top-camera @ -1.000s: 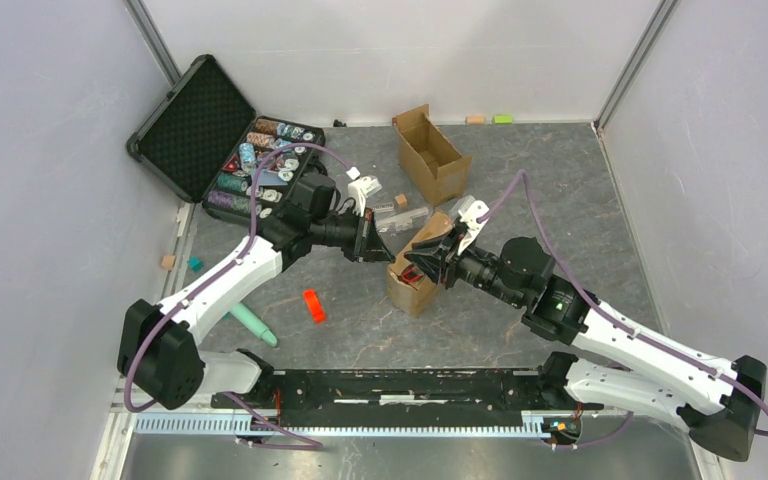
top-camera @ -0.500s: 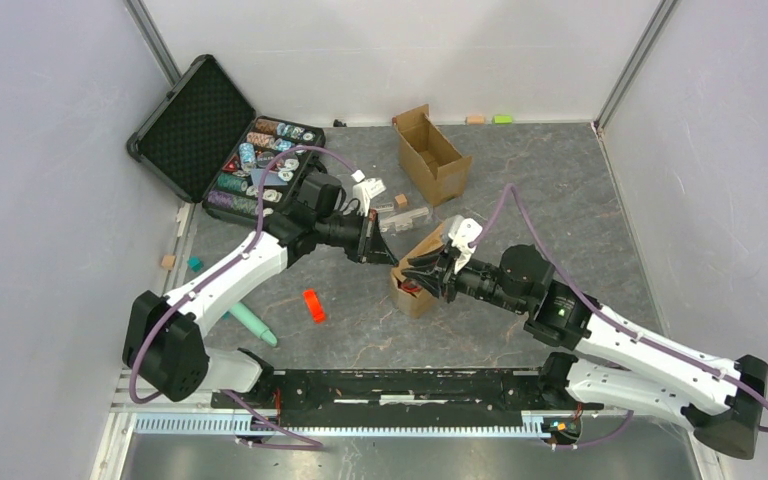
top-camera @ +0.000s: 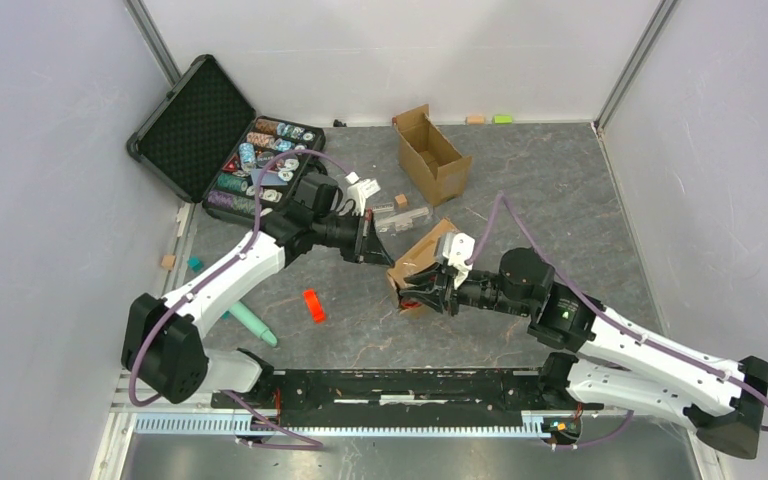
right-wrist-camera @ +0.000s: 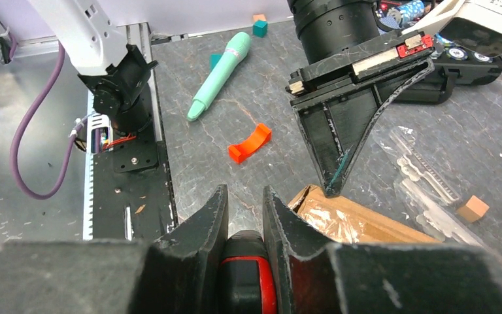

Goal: Unpack the express box

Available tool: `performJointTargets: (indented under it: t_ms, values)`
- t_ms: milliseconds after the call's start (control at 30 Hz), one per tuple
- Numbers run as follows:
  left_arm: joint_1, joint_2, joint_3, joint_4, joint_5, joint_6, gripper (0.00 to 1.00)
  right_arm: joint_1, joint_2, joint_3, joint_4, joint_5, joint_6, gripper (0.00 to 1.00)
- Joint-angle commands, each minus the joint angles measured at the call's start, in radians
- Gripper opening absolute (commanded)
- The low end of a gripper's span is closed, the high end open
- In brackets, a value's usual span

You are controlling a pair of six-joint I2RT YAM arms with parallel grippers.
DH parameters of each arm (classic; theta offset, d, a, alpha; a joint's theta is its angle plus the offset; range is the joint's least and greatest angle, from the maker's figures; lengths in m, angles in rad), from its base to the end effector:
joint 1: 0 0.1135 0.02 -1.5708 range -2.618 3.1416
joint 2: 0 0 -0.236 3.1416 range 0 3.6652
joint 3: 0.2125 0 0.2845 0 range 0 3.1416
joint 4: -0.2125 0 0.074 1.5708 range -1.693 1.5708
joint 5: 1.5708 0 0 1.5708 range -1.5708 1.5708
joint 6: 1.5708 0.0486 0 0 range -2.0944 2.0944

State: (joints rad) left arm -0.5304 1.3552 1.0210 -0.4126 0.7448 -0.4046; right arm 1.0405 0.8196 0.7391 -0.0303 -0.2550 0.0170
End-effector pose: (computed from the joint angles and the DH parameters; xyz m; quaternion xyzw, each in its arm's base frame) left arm 0.2701 -0.1966 0.2350 0.1991 0.8427 -0.4657 0.1827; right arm 0.1216 0.2316 0.3100 -0.4359 0.6029 0.4155 0.5233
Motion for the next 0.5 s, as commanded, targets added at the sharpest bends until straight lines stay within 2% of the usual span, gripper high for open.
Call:
performJointTargets:
  t_ms: [0,133,333,467]
  values:
    - [0.052,0.006,-0.054,-0.087,-0.274,0.020,0.02,0.023,0.011,0.044,-0.107,-0.134,0.041,0.00]
    - [0.059,-0.003,-0.067,-0.111,-0.323,0.020,0.02,0.023,0.043,0.172,-0.119,0.051,0.054,0.00]
    - [0.099,0.004,-0.163,-0.095,-0.403,0.010,0.02,0.023,0.082,0.357,-0.035,0.296,0.130,0.00]
    - [0.132,-0.034,-0.244,-0.060,-0.429,-0.030,0.02,0.021,0.122,0.417,-0.172,0.625,0.162,0.00]
